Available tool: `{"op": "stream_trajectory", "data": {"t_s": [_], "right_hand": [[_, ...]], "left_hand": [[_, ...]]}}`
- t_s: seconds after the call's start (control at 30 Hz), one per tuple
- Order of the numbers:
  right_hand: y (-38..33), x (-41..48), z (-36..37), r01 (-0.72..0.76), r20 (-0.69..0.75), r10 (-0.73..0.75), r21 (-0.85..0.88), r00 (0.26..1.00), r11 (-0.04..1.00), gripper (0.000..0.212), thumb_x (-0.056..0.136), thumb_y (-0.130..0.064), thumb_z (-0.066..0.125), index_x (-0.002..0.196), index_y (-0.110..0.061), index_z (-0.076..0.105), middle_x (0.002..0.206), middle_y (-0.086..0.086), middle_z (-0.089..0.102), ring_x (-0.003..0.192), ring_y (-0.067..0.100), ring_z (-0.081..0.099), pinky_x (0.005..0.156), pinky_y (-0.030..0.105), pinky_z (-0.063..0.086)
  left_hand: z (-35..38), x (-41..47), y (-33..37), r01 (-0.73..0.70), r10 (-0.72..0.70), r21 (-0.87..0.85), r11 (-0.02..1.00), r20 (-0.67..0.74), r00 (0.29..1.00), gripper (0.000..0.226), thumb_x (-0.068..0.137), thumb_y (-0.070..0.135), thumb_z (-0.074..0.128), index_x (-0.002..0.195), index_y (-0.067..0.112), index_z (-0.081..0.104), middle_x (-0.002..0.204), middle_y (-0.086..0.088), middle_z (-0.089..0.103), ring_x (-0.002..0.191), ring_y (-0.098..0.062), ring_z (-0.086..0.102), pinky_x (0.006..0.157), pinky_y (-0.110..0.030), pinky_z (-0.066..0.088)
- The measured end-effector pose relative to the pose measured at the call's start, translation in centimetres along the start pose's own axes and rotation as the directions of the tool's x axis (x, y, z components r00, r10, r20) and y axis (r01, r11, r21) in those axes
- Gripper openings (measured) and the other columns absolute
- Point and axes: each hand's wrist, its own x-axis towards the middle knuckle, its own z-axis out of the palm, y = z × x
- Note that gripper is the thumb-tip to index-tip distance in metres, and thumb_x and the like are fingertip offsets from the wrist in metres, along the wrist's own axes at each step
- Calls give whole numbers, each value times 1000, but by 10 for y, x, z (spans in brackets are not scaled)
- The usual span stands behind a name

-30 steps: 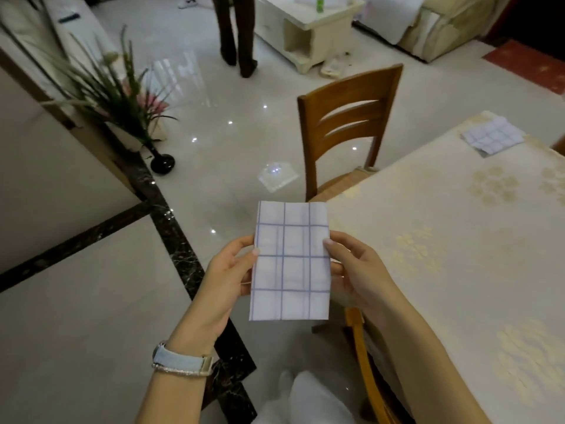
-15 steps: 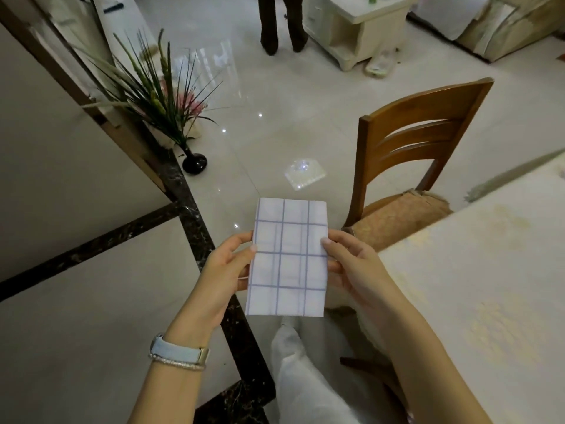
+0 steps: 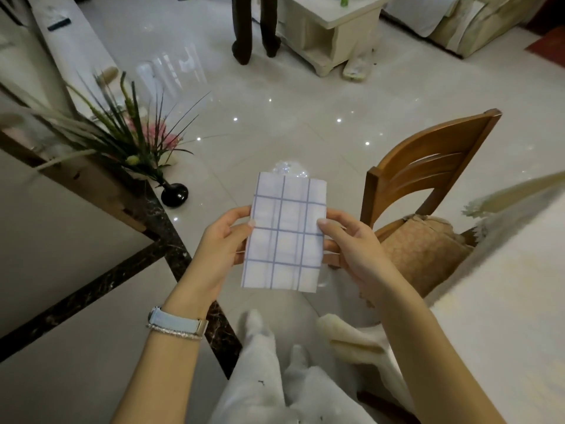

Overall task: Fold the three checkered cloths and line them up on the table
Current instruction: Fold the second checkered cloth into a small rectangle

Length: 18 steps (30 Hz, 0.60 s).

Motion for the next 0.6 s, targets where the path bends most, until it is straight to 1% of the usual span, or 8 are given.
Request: {"op": "stream_trajectory", "data": {"t_s": [0.1,0.2,0.3,0.43,0.6], "right_hand": [[-20,40,1,27,-58,-28,-17,998,1000,25,99,-23,54,121,-16,61,106,5,74,93,26,73,76,34,60],[-40,84,-2,57,-137,-56,1,989,998,24,99,-23,54,121,-17,61,104,3,75,93,25,73,74,32,61],[-62,130,-3,82,-213,-72,37,974,996,23,99,-22,54,120,-18,62,105,3,75,93,26,73,73,31,60],[-90,182,-3,114,-313,-77,99,947,989,24,99,-20,54,121,-18,61,107,6,74,94,27,73,77,35,59],[-119,233,-13,161,-427,-78,163,901,973,25,98,-20,54,123,-18,61,107,4,75,95,25,73,79,36,59]], "left_hand": [[-5,53,22,-11,10,18,1000,65,998,24,99,22,52,121,24,62,101,-2,75,86,-12,70,72,-27,54],[-7,112,46,-19,16,25,999,133,991,22,99,21,53,118,25,63,97,1,76,83,-11,70,75,-30,55],[-8,177,74,-28,17,49,998,210,977,20,99,19,53,113,27,64,92,3,76,80,-10,70,72,-29,54],[-7,256,115,-41,4,117,992,305,952,20,98,19,54,110,29,66,91,2,76,78,-10,70,68,-29,52],[12,337,162,-76,-17,192,978,440,898,21,98,18,54,113,27,67,96,-2,76,81,-14,70,67,-27,55]]}}
